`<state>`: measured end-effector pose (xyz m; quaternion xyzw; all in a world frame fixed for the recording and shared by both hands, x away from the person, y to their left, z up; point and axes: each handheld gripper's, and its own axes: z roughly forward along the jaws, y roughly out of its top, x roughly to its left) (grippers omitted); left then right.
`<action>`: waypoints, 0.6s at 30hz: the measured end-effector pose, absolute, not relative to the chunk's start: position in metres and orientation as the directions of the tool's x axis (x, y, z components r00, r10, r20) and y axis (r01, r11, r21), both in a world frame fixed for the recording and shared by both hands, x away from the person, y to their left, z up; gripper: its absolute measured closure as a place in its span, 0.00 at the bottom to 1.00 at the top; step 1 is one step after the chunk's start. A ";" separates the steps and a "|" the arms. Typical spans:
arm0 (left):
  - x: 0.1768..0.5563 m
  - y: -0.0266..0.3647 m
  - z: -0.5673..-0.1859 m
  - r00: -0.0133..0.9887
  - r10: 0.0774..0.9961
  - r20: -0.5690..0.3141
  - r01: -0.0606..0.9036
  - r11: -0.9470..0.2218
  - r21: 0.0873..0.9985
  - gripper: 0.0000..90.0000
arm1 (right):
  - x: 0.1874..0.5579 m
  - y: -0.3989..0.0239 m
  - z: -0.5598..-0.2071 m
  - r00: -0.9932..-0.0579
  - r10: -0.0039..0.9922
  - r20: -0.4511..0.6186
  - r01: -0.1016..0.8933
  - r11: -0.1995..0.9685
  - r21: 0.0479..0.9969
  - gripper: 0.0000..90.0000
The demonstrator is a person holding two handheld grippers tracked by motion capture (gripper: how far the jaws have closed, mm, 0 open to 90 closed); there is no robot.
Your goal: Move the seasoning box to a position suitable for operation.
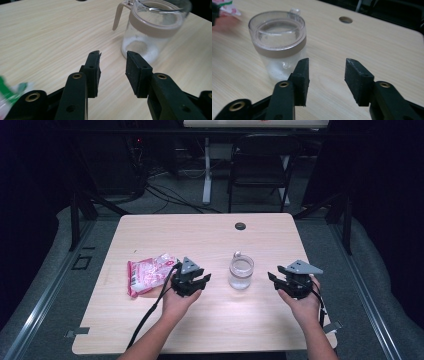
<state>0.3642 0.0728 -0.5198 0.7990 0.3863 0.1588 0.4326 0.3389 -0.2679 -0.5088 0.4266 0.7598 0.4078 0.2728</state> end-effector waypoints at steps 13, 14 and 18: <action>0.403 0.027 -0.539 0.595 0.791 -0.144 0.546 -0.266 0.794 0.88 | 0.369 -0.257 -0.528 -0.472 0.881 -0.013 0.432 0.244 0.868 0.86; 0.404 0.025 -0.540 0.594 0.791 -0.147 0.543 -0.260 0.798 0.88 | 0.372 -0.257 -0.529 -0.471 0.882 -0.009 0.436 0.242 0.867 0.87; 0.411 0.021 -0.545 0.576 0.798 -0.176 0.572 -0.240 0.784 1.00 | 0.384 -0.254 -0.535 -0.466 0.884 0.034 0.450 0.204 0.870 0.91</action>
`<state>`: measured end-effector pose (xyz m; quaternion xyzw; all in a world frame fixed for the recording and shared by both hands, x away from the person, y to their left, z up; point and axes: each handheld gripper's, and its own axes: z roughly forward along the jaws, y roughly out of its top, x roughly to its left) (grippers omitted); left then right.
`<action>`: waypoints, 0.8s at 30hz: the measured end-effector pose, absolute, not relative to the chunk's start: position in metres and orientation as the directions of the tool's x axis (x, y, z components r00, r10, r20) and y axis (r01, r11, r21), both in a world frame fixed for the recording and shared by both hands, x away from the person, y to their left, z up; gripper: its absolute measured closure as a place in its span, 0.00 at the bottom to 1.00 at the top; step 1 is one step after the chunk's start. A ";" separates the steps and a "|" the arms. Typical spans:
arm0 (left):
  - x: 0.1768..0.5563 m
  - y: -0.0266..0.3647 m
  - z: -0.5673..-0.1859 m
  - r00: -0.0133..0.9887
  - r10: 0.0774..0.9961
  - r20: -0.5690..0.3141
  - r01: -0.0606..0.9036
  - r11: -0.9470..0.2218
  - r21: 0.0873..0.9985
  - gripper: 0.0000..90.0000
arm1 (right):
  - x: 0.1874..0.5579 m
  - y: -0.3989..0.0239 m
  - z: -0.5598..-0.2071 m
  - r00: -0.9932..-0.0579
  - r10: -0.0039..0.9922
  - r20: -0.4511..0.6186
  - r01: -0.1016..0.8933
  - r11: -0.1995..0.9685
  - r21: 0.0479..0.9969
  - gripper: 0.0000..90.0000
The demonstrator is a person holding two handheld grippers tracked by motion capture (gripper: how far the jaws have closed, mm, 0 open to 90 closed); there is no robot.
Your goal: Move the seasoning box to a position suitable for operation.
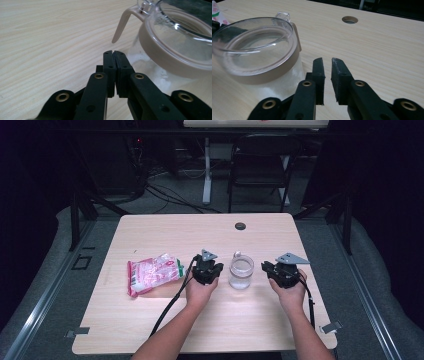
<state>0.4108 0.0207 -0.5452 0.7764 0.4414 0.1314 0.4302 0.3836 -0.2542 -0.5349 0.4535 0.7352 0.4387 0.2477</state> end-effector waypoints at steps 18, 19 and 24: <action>0.414 0.000 -0.557 0.598 0.782 -0.176 0.575 -0.266 0.774 1.00 | 0.410 -0.230 -0.550 -0.538 0.840 0.062 0.478 0.243 0.844 1.00; 0.414 0.000 -0.557 0.598 0.782 -0.176 0.575 -0.266 0.774 1.00 | 0.410 -0.230 -0.550 -0.538 0.840 0.062 0.478 0.243 0.844 1.00; 0.412 0.002 -0.554 0.612 0.772 -0.172 0.571 -0.282 0.771 1.00 | 0.406 -0.230 -0.548 -0.545 0.836 0.062 0.492 0.258 0.832 1.00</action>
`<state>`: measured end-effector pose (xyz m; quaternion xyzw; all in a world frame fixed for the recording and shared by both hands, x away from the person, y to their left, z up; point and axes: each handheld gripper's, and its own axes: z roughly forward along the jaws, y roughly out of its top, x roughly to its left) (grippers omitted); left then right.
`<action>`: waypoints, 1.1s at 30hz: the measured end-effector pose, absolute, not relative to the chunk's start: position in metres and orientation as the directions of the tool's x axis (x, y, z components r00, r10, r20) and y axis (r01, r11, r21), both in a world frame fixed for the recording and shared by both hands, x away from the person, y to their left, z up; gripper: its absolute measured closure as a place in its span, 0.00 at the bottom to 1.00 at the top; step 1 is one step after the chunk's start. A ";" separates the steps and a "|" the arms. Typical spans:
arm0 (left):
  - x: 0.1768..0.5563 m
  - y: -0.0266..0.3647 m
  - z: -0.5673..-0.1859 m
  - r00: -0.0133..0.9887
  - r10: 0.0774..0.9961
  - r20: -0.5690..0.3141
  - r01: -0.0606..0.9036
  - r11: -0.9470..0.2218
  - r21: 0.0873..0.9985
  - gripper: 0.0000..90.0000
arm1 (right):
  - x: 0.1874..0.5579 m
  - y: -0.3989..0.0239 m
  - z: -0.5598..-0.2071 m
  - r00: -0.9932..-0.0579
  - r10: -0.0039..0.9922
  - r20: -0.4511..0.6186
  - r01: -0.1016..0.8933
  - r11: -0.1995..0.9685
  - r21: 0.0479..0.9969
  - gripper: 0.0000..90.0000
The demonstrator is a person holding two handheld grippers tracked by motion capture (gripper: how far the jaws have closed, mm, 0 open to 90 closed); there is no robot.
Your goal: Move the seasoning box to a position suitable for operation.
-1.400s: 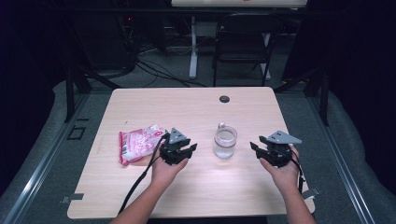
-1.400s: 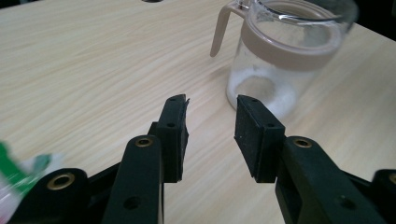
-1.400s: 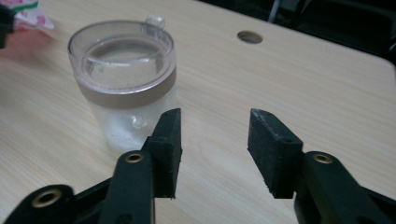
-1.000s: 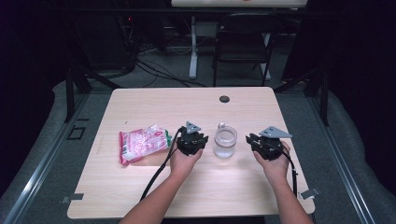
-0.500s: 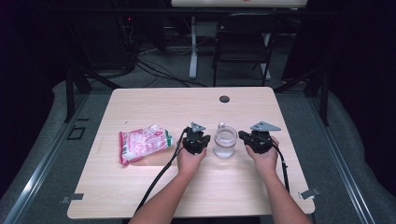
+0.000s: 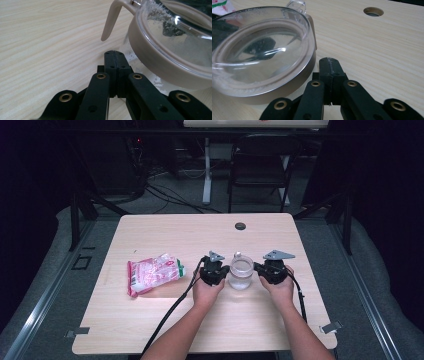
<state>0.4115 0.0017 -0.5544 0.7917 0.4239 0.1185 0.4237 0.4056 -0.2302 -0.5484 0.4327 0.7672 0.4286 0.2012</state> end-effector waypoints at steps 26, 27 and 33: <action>0.336 0.055 -0.538 0.778 0.625 -0.067 0.442 -0.468 0.765 0.98 | 0.290 -0.188 -0.541 -0.639 0.766 -0.069 0.444 0.441 0.780 0.92; 0.336 0.055 -0.538 0.778 0.625 -0.067 0.442 -0.468 0.765 0.98 | 0.290 -0.188 -0.541 -0.639 0.766 -0.069 0.444 0.441 0.780 0.92; 0.301 0.084 -0.531 0.777 0.621 -0.108 0.457 -0.438 0.774 0.99 | 0.289 -0.193 -0.536 -0.672 0.740 -0.036 0.440 0.437 0.784 0.94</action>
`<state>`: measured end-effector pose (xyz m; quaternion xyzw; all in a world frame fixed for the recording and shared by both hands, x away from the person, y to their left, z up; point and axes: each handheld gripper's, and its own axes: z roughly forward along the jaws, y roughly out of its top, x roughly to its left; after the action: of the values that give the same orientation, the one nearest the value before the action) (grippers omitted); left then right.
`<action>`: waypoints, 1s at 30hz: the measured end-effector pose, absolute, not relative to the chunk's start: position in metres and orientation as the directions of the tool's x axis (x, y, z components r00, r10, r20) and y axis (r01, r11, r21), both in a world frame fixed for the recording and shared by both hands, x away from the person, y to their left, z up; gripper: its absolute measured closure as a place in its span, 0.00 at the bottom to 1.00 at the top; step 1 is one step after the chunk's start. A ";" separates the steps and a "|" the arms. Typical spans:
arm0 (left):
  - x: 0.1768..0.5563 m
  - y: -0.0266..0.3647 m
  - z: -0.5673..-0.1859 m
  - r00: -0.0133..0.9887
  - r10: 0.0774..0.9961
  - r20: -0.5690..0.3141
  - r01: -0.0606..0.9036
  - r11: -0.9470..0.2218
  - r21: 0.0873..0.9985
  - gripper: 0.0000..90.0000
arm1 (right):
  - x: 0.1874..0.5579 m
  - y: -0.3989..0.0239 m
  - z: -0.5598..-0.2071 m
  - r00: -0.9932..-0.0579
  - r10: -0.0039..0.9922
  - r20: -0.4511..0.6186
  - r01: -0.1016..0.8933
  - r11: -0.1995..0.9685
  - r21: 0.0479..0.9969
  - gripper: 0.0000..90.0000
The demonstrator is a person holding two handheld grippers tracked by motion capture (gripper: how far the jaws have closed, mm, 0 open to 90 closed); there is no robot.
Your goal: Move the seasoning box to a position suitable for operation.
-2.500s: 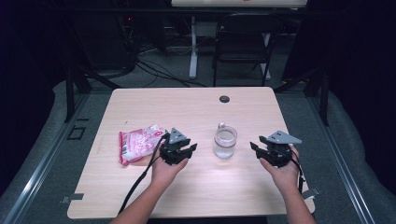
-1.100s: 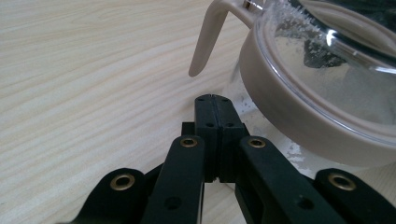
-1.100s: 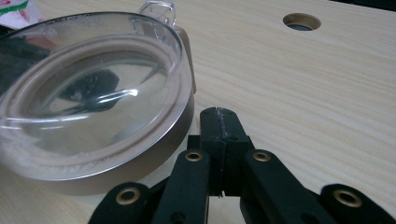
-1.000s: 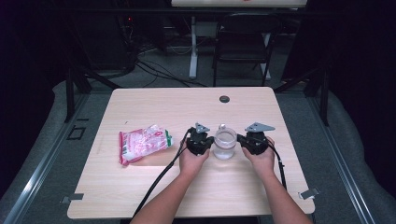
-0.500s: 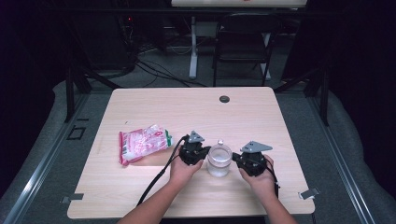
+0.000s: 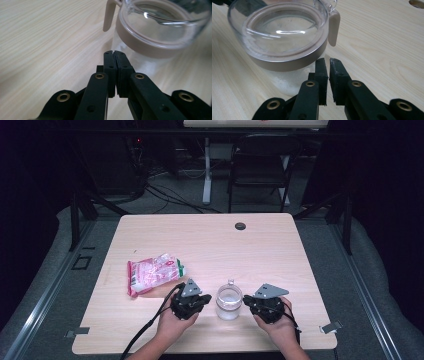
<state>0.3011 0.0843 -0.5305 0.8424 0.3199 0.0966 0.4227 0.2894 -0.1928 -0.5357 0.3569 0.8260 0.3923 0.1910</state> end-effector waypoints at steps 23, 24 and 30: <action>0.269 0.108 -0.526 0.748 0.651 -0.130 0.486 -0.404 0.775 0.97 | 0.273 -0.163 -0.535 -0.812 0.583 0.001 0.348 0.482 0.804 0.90; 0.267 0.108 -0.527 0.743 0.656 -0.132 0.488 -0.396 0.778 0.97 | 0.280 -0.170 -0.533 -0.793 0.609 0.011 0.361 0.457 0.813 0.90; 0.262 0.109 -0.537 0.737 0.665 -0.121 0.499 -0.414 0.762 0.96 | 0.309 -0.179 -0.537 -0.740 0.672 0.018 0.385 0.402 0.830 0.86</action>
<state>0.2616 0.1086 -0.5370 0.8348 0.3485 0.1003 0.4143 0.3088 -0.1786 -0.5368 0.3219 0.8215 0.4418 0.1623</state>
